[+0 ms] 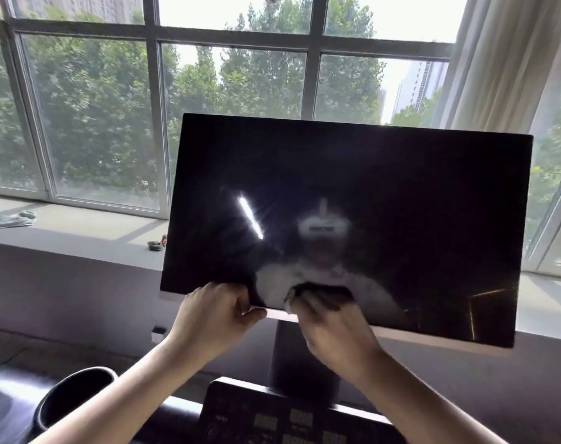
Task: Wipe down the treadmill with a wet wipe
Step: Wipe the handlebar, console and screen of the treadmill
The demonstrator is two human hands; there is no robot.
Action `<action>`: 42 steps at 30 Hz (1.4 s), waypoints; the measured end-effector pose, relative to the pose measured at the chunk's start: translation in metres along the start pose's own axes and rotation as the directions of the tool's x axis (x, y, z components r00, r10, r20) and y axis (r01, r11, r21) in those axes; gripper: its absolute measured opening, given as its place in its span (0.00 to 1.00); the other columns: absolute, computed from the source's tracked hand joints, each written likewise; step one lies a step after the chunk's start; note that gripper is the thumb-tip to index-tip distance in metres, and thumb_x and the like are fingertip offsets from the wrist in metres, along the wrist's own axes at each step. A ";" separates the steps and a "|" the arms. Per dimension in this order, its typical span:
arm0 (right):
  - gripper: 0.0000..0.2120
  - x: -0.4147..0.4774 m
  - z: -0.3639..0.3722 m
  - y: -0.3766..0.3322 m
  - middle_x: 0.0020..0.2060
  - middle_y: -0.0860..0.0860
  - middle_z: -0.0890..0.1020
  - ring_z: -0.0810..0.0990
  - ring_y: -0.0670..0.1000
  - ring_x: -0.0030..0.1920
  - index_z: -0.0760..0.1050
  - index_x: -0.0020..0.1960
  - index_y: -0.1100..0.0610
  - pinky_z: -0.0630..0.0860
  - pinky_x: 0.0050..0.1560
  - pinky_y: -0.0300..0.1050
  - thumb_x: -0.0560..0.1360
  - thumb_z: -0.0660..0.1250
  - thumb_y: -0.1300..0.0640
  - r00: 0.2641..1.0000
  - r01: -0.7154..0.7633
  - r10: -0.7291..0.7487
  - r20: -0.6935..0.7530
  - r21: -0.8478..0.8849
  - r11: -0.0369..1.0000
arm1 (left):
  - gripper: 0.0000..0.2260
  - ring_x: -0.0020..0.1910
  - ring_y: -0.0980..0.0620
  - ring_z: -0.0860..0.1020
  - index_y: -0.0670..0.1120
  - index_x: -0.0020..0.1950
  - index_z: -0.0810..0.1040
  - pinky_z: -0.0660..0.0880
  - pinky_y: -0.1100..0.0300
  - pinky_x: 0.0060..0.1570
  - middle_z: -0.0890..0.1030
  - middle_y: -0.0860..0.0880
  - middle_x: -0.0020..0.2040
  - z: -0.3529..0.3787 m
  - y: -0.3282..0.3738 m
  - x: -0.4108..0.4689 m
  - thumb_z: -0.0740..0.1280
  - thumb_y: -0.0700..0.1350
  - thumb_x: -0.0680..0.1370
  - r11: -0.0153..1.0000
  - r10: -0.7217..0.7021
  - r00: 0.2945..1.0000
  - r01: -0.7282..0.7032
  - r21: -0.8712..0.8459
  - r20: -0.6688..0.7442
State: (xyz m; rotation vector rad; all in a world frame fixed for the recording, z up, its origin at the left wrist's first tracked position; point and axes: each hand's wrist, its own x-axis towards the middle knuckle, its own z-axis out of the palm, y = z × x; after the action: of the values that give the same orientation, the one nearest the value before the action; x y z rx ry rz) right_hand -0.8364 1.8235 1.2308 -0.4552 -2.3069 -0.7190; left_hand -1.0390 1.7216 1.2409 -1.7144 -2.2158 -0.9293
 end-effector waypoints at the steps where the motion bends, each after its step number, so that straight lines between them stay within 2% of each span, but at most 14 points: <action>1: 0.15 -0.001 -0.004 0.012 0.42 0.53 0.80 0.80 0.58 0.39 0.79 0.54 0.57 0.76 0.36 0.53 0.68 0.71 0.64 1.000 0.026 -0.026 -0.003 -0.016 1.000 | 0.20 0.35 0.53 0.79 0.54 0.33 0.73 0.66 0.58 0.34 0.76 0.57 0.28 -0.002 0.000 0.001 0.73 0.67 0.71 1.000 -0.001 1.000 0.001 -0.009 0.001; 7: 0.02 0.058 -0.039 0.074 0.42 0.55 0.77 0.78 0.60 0.39 0.79 0.49 0.56 0.74 0.35 0.54 0.78 0.68 0.61 0.858 -0.405 0.377 -0.350 -0.008 0.914 | 0.16 0.35 0.47 0.81 0.51 0.35 0.75 0.72 0.56 0.34 0.79 0.54 0.30 -0.027 0.028 0.038 0.66 0.63 0.73 0.993 0.070 0.980 -0.086 -0.081 -0.184; 9: 0.08 0.051 -0.018 0.048 0.44 0.55 0.78 0.78 0.59 0.42 0.79 0.50 0.56 0.74 0.41 0.53 0.72 0.73 0.63 0.912 -0.292 0.290 -0.290 0.039 0.956 | 0.13 0.39 0.46 0.82 0.51 0.41 0.79 0.78 0.53 0.39 0.83 0.55 0.36 -0.037 0.046 0.062 0.64 0.60 0.74 0.984 0.122 0.961 -0.149 -0.094 -0.248; 11: 0.13 0.024 -0.004 0.019 0.46 0.53 0.78 0.77 0.57 0.44 0.78 0.52 0.56 0.74 0.47 0.52 0.69 0.73 0.64 0.989 -0.025 0.027 -0.143 0.019 1.000 | 0.11 0.43 0.48 0.83 0.52 0.48 0.81 0.79 0.51 0.43 0.84 0.55 0.41 -0.048 0.057 0.085 0.64 0.56 0.75 0.973 0.177 0.933 -0.215 -0.089 -0.313; 13: 0.10 0.008 -0.007 0.023 0.44 0.53 0.78 0.77 0.56 0.44 0.77 0.53 0.56 0.72 0.48 0.53 0.73 0.69 0.64 0.986 0.139 -0.141 -0.089 -0.028 0.990 | 0.10 0.47 0.49 0.81 0.51 0.52 0.81 0.79 0.50 0.46 0.82 0.55 0.47 -0.058 0.061 0.106 0.65 0.53 0.76 0.952 0.258 0.883 -0.301 -0.052 -0.393; 17: 0.03 0.058 -0.041 0.081 0.39 0.53 0.77 0.74 0.59 0.41 0.76 0.47 0.55 0.65 0.42 0.54 0.76 0.67 0.61 0.954 -0.105 0.061 -0.293 -0.137 0.985 | 0.19 0.61 0.44 0.76 0.44 0.65 0.78 0.74 0.46 0.62 0.78 0.46 0.62 -0.071 0.062 0.149 0.65 0.51 0.78 0.907 0.418 0.778 -0.384 0.170 -0.469; 20: 0.10 0.092 -0.045 0.084 0.38 0.54 0.76 0.74 0.60 0.42 0.77 0.42 0.57 0.68 0.43 0.56 0.82 0.64 0.60 0.855 -0.344 0.293 -0.427 -0.045 0.938 | 0.24 0.72 0.43 0.69 0.42 0.75 0.72 0.62 0.47 0.75 0.72 0.44 0.74 -0.076 0.071 0.175 0.63 0.52 0.81 0.906 0.422 0.819 -0.372 0.201 -0.389; 24: 0.04 0.053 -0.014 0.041 0.41 0.52 0.77 0.75 0.57 0.43 0.79 0.51 0.56 0.69 0.45 0.54 0.76 0.69 0.61 0.975 0.058 -0.068 -0.213 -0.051 0.997 | 0.25 0.75 0.42 0.68 0.42 0.76 0.71 0.57 0.50 0.77 0.73 0.43 0.75 -0.078 0.075 0.189 0.61 0.53 0.82 0.909 0.413 0.846 -0.364 0.202 -0.337; 26: 0.04 0.041 -0.018 0.053 0.41 0.51 0.77 0.74 0.55 0.42 0.77 0.52 0.55 0.69 0.45 0.52 0.78 0.65 0.61 0.961 0.226 -0.238 -0.138 -0.096 0.969 | 0.25 0.75 0.43 0.68 0.42 0.77 0.71 0.58 0.51 0.77 0.73 0.44 0.74 -0.078 0.074 0.188 0.61 0.54 0.83 0.910 0.412 0.848 -0.365 0.198 -0.334; 32: 0.06 0.115 -0.058 0.121 0.37 0.51 0.78 0.75 0.58 0.40 0.76 0.45 0.55 0.66 0.44 0.53 0.76 0.66 0.65 0.870 -0.290 0.239 -0.432 -0.055 0.955 | 0.27 0.76 0.45 0.67 0.44 0.77 0.71 0.55 0.53 0.78 0.73 0.45 0.75 -0.077 0.077 0.188 0.57 0.54 0.81 0.926 0.378 0.862 -0.345 0.155 -0.337; 34: 0.06 0.111 -0.044 0.096 0.37 0.52 0.77 0.75 0.58 0.40 0.76 0.46 0.55 0.66 0.43 0.53 0.75 0.68 0.65 0.887 -0.242 0.208 -0.413 -0.031 0.970 | 0.25 0.76 0.45 0.68 0.44 0.76 0.72 0.53 0.52 0.79 0.74 0.46 0.75 -0.078 0.076 0.189 0.57 0.52 0.81 0.924 0.383 0.856 -0.352 0.151 -0.347; 38: 0.11 0.075 -0.025 0.069 0.39 0.51 0.78 0.75 0.54 0.42 0.78 0.55 0.57 0.68 0.47 0.50 0.73 0.70 0.63 0.948 0.259 -0.286 -0.142 -0.183 0.948 | 0.24 0.75 0.45 0.69 0.44 0.75 0.74 0.52 0.51 0.80 0.75 0.47 0.74 -0.079 0.071 0.193 0.56 0.49 0.81 0.917 0.399 0.847 -0.371 0.147 -0.351; 40: 0.09 0.096 -0.039 0.104 0.38 0.51 0.78 0.75 0.54 0.40 0.79 0.53 0.56 0.67 0.46 0.51 0.73 0.69 0.64 0.955 0.181 -0.226 -0.191 -0.224 0.958 | 0.24 0.75 0.45 0.69 0.44 0.75 0.74 0.52 0.52 0.80 0.75 0.46 0.74 -0.079 0.071 0.195 0.57 0.49 0.81 0.917 0.399 0.845 -0.377 0.134 -0.356; 42: 0.07 0.127 -0.058 0.140 0.35 0.50 0.78 0.75 0.56 0.38 0.78 0.47 0.55 0.66 0.43 0.52 0.74 0.67 0.65 0.940 -0.091 0.014 -0.342 -0.209 0.974 | 0.24 0.75 0.45 0.69 0.44 0.75 0.74 0.51 0.53 0.80 0.74 0.46 0.74 -0.080 0.072 0.195 0.57 0.49 0.81 0.917 0.397 0.845 -0.378 0.124 -0.358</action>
State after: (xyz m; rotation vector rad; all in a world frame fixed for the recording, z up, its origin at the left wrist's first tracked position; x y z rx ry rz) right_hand -0.8292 1.9138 1.4060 -0.4527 -1.8947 -0.9548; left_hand -1.0506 1.8422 1.4276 -1.6983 -1.5585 -0.9879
